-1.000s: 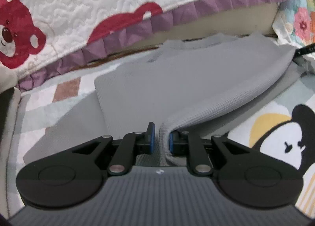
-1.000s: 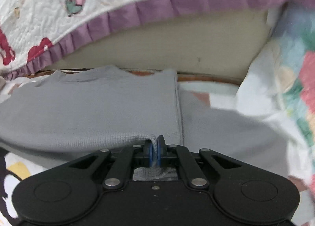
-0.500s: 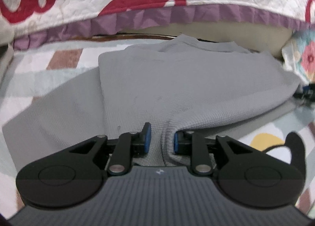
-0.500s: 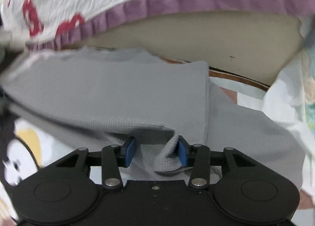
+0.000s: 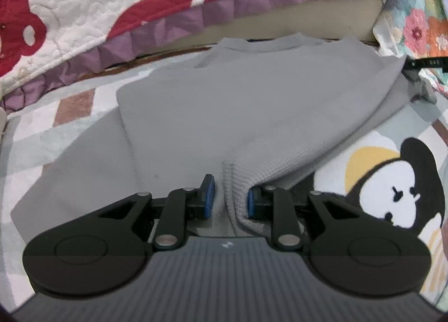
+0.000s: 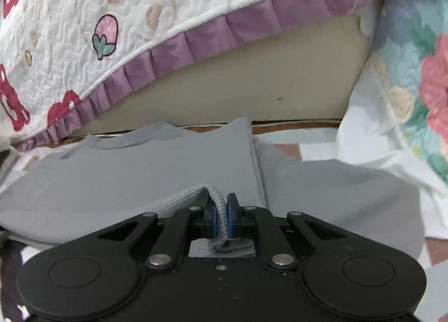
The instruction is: Fold clothes
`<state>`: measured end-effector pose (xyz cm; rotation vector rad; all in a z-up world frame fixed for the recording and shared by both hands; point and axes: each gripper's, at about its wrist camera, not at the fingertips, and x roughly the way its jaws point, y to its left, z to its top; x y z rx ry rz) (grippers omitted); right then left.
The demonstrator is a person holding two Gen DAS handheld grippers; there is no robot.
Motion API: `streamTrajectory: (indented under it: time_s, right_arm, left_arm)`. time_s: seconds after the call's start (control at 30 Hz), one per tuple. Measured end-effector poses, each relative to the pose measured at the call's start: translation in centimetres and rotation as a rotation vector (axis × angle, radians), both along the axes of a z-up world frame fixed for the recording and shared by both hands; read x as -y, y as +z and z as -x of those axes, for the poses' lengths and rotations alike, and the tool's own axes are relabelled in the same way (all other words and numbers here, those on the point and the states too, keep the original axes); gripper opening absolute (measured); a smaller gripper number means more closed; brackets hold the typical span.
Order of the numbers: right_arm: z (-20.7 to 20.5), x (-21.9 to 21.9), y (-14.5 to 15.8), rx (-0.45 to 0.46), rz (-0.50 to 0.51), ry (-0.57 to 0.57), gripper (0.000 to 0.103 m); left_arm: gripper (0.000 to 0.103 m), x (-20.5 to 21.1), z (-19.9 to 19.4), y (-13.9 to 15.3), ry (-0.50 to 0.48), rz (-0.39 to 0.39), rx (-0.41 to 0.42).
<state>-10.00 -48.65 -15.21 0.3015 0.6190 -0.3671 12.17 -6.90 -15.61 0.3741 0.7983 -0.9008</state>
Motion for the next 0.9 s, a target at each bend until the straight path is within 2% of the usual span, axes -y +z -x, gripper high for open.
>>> streamTrajectory:
  time_s: [0.07, 0.13, 0.3, 0.37, 0.43, 0.47, 0.5, 0.57, 0.6, 0.73, 0.9]
  right_arm:
    - [-0.5, -0.4, 0.1, -0.019, 0.037, -0.001, 0.009]
    - [-0.6, -0.2, 0.1, -0.025, 0.043, -0.012, 0.010]
    - [-1.2, 0.1, -0.5, -0.059, 0.057, -0.004, 0.016]
    - [-1.3, -0.4, -0.9, -0.094, 0.091, 0.020, 0.032]
    - [-1.4, -0.7, -1.4, -0.112, 0.106, 0.043, 0.044]
    - [-1.4, -0.8, -1.7, -0.110, 0.108, 0.050, 0.046]
    - [-1.4, -0.9, -2.0, -0.109, 0.110, 0.057, 0.045]
    - [-1.5, -1.1, -2.3, -0.097, 0.140, 0.050, 0.009]
    - [-1.5, -1.1, -2.1, -0.080, 0.141, 0.022, 0.009]
    - [1.0, -2.3, 1.2, 0.110, 0.131, -0.101, 0.009]
    - [4.9, -5.5, 7.3, 0.215, 0.190, -0.101, 0.008]
  left_arm:
    - [0.022, 0.2, 0.0, 0.0, 0.009, -0.004, 0.020]
    - [0.006, 0.1, -0.2, 0.2, 0.033, 0.008, 0.043]
    - [0.006, -0.2, 0.5, 1.4, 0.047, 0.040, 0.069]
    - [0.006, -0.1, 0.6, 1.3, 0.045, 0.037, 0.062]
    - [0.007, 0.0, 0.4, 0.9, 0.049, 0.033, 0.047]
    - [0.007, 0.0, 0.2, 0.7, 0.055, 0.037, 0.036]
    - [0.007, 0.0, 0.1, 0.6, 0.061, 0.042, 0.033]
    - [0.006, 0.0, -0.1, 0.6, 0.073, 0.053, 0.034]
    - [0.006, 0.0, 0.1, 0.8, 0.073, 0.060, 0.050]
    - [0.006, -0.8, 1.9, 3.5, 0.074, 0.085, 0.177]
    - [0.004, -3.6, 4.8, 8.7, 0.123, 0.186, 0.267]
